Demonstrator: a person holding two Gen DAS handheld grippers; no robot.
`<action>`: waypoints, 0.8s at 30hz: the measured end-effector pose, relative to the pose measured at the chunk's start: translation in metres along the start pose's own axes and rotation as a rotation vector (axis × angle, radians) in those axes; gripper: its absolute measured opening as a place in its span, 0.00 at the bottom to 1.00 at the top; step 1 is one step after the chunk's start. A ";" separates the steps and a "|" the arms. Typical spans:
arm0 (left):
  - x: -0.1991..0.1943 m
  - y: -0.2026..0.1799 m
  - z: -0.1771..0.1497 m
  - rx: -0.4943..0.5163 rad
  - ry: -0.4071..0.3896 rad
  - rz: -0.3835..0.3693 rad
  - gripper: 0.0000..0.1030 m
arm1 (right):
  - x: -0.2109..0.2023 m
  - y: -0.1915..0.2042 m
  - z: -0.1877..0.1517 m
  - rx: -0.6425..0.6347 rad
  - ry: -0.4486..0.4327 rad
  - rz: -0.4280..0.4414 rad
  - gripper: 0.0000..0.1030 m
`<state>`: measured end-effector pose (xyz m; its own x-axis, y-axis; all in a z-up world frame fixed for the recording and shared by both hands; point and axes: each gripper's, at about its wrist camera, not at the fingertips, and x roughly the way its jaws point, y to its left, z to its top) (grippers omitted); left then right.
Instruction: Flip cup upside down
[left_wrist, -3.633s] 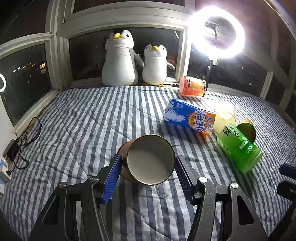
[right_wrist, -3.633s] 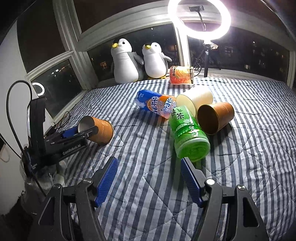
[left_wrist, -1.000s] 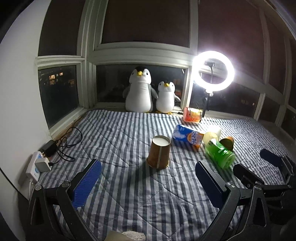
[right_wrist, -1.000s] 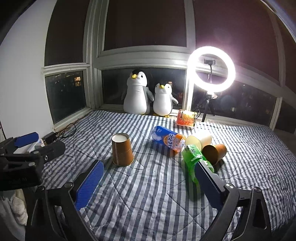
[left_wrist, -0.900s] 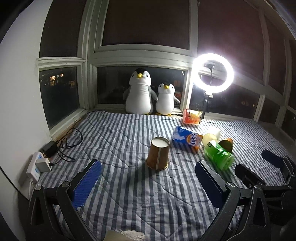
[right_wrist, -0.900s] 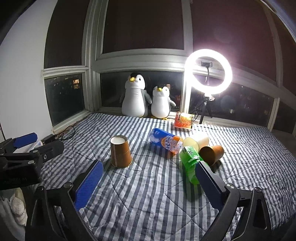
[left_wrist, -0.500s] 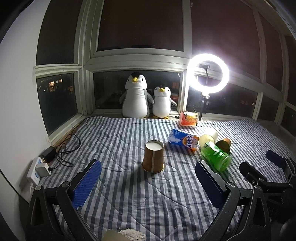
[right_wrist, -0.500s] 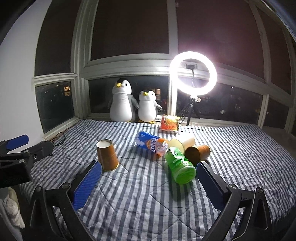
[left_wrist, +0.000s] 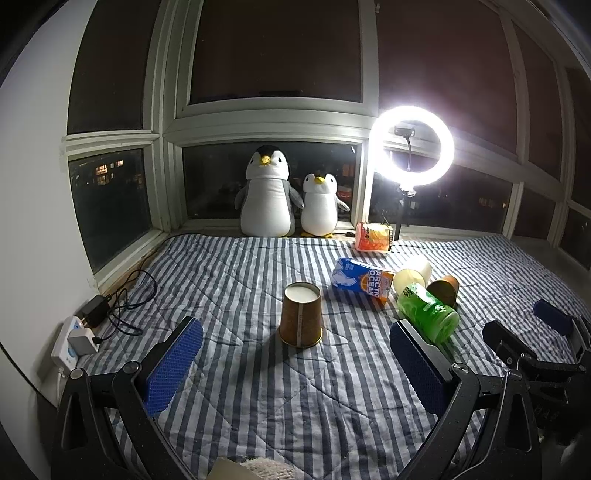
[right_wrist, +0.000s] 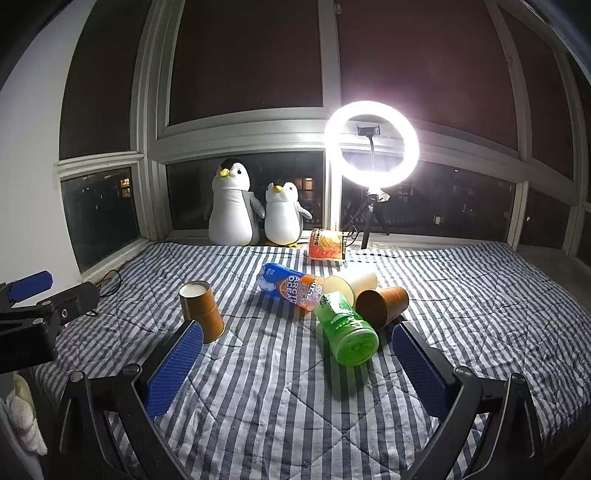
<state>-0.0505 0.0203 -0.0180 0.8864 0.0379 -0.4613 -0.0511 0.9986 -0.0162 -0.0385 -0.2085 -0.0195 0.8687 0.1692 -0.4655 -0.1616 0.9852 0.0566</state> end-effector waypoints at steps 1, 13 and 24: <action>0.000 0.000 0.000 0.000 0.001 0.000 1.00 | 0.000 0.000 0.000 -0.001 -0.001 -0.001 0.98; 0.002 -0.002 0.001 -0.001 0.000 -0.006 1.00 | 0.001 0.000 0.001 -0.002 -0.001 -0.002 0.98; 0.001 -0.003 0.002 0.003 -0.004 -0.010 1.00 | 0.000 -0.001 0.001 -0.003 -0.003 -0.001 0.98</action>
<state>-0.0479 0.0176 -0.0164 0.8887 0.0276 -0.4577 -0.0405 0.9990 -0.0183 -0.0374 -0.2090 -0.0187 0.8702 0.1686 -0.4629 -0.1623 0.9853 0.0538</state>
